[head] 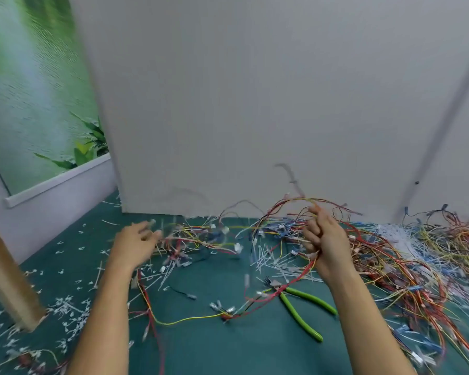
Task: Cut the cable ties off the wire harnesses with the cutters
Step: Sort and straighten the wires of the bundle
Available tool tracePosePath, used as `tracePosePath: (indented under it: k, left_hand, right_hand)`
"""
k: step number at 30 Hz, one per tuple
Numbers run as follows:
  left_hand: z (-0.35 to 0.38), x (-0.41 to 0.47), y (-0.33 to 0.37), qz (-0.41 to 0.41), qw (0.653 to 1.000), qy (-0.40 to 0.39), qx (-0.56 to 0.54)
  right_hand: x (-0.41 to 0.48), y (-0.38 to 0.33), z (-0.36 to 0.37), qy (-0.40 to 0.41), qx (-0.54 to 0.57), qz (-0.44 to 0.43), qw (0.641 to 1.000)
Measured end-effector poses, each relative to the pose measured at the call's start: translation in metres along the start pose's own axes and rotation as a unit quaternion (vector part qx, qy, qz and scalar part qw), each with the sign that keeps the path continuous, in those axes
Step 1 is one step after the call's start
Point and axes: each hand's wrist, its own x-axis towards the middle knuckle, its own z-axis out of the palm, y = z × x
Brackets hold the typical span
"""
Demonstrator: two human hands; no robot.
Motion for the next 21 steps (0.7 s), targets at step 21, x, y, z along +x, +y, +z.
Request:
tracePosePath:
  k: [21]
  left_hand:
    - [0.086,-0.014,0.015,-0.03,0.991,-0.103,0.078]
  right_hand:
    - [-0.022,-0.073,-0.021,-0.255,0.391,0.215,0.858]
